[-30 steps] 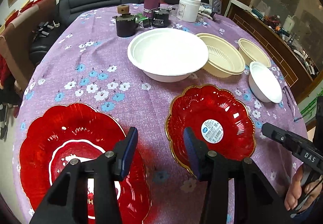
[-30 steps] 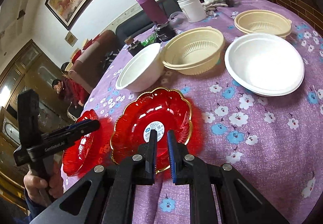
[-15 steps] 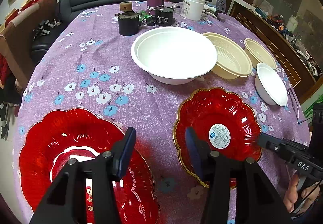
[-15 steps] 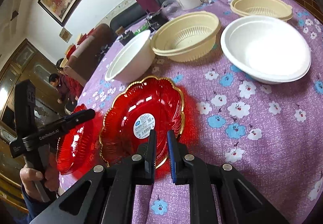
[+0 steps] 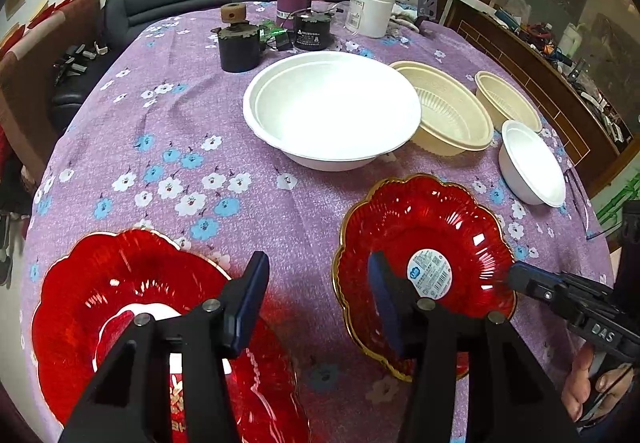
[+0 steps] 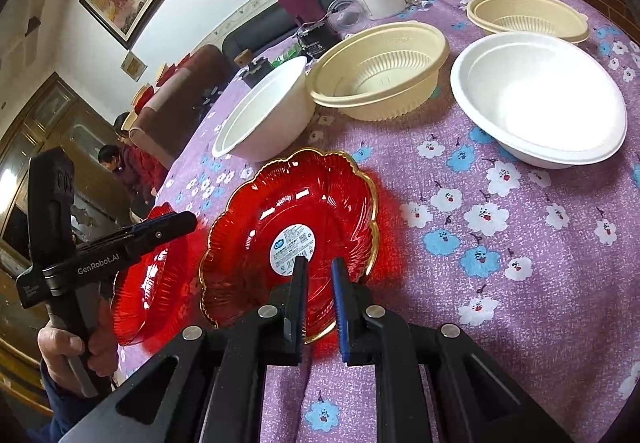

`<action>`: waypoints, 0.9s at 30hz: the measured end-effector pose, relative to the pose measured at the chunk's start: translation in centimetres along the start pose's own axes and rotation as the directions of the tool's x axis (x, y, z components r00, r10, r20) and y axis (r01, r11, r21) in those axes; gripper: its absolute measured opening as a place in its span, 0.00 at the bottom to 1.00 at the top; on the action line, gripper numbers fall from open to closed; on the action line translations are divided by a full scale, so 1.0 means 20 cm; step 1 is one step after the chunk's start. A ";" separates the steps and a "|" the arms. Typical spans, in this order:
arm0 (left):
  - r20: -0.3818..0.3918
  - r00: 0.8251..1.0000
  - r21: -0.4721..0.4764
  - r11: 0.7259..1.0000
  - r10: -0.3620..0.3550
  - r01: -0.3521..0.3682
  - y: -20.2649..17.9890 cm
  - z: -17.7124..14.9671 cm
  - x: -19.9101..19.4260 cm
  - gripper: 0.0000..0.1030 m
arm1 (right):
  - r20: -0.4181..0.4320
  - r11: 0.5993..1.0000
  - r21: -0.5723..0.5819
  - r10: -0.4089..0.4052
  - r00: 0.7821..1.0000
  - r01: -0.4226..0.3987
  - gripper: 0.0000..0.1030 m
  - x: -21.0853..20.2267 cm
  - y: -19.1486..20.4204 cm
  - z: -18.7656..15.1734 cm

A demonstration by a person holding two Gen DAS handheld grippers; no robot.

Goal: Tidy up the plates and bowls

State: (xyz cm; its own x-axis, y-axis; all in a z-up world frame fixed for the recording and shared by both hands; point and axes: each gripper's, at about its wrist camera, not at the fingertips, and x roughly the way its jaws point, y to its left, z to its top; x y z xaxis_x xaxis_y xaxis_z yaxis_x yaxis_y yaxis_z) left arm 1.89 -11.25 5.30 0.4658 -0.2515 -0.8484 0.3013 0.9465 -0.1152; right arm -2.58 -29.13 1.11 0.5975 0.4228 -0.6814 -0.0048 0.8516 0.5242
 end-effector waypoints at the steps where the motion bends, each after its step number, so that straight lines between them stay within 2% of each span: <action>1: -0.003 1.000 0.001 1.000 -0.002 0.002 0.00 0.01 0.01 0.49 | 0.002 1.000 -0.004 -0.001 1.000 0.001 0.13 -0.01 0.00 0.00; 6: -0.021 0.999 0.019 0.999 -0.025 0.025 -0.04 0.02 0.06 0.47 | 0.003 1.000 -0.010 -0.008 1.000 0.008 0.13 -0.04 0.00 -0.01; 13: -0.052 0.999 0.040 0.999 0.012 -0.010 -0.07 0.04 0.15 0.26 | 0.006 1.000 0.016 -0.013 1.000 0.013 0.13 -0.05 -0.03 0.01; 18: -0.077 0.997 0.048 0.999 0.022 -0.018 -0.08 0.07 0.21 0.24 | -0.001 0.999 0.050 -0.007 1.000 0.007 0.13 -0.05 -0.06 0.02; 20: -0.089 0.996 0.047 0.999 0.012 -0.008 -0.09 0.07 0.22 0.15 | -0.004 0.998 0.064 0.004 1.000 -0.004 0.13 -0.04 -0.07 0.01; 27: -0.086 0.996 0.054 0.998 0.014 -0.009 -0.10 0.04 0.22 0.14 | 0.013 0.997 0.079 0.007 1.000 -0.008 0.13 -0.08 -0.08 0.03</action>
State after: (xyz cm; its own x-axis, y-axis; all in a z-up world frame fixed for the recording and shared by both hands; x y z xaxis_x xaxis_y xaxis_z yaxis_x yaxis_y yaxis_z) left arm 4.02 -14.47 2.35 0.3962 -0.2201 -0.8914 0.3417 0.9365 -0.0793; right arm -3.08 -31.35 1.55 0.6075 0.4248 -0.6712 0.0539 0.8210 0.5684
